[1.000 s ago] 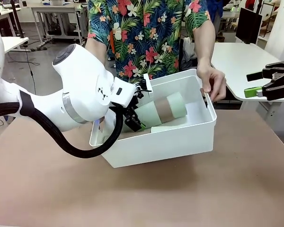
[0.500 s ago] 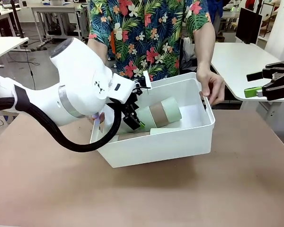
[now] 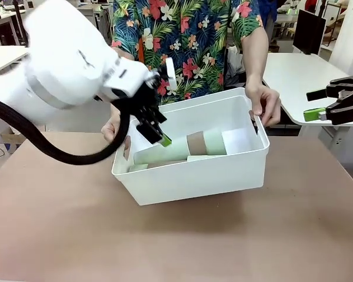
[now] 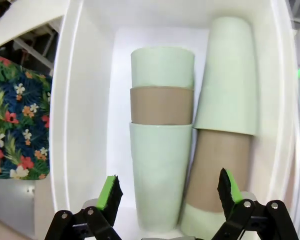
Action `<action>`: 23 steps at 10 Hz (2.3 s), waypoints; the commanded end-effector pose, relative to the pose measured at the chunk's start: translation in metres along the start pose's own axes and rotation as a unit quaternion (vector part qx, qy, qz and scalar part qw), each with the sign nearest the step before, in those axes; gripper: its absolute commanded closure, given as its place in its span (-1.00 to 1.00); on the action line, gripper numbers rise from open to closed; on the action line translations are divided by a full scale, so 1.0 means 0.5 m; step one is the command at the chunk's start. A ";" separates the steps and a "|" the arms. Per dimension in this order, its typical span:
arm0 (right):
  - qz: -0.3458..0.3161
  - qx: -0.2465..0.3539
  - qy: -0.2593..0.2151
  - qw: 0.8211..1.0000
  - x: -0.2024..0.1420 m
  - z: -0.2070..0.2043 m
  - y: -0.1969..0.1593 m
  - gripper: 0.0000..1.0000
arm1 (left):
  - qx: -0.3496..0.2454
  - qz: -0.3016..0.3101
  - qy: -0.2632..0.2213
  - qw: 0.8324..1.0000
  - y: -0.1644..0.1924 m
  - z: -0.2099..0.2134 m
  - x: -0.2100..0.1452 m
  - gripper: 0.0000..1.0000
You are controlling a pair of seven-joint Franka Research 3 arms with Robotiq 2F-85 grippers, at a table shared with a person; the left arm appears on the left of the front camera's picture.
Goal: Stack the cups and store them in the basket.
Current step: Place the stack of Reusable plastic cups into the Pantry Basket.
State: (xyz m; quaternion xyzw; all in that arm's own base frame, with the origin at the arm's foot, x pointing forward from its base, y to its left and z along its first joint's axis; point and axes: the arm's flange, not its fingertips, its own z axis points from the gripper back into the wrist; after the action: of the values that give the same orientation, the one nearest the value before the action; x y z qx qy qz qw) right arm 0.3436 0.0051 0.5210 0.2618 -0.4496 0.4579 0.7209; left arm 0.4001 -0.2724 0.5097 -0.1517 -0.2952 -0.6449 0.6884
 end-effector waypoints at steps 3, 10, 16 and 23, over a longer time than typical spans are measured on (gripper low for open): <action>-0.001 -0.001 -0.012 1.000 0.006 -0.004 -0.005 -1.00 | -0.022 0.042 -0.093 0.995 0.051 0.214 -0.085 -1.00; -0.001 -0.001 -0.012 1.000 0.006 -0.004 -0.005 -1.00 | -0.030 0.070 -0.245 0.966 0.041 0.525 -0.398 -1.00; -0.001 -0.001 -0.012 1.000 0.006 -0.004 -0.005 -1.00 | -0.025 0.076 -0.237 0.968 0.032 0.549 -0.412 -1.00; -0.001 -0.001 -0.012 1.000 0.006 -0.004 -0.005 -1.00 | -0.025 0.076 -0.237 0.968 0.032 0.549 -0.412 -1.00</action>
State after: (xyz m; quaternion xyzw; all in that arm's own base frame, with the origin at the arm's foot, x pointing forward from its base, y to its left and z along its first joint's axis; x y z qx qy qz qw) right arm 0.3437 0.0051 0.5212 0.2606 -0.4489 0.4582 0.7215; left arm 0.3590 0.0571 0.5984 -0.3318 -0.4146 -0.5475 0.6467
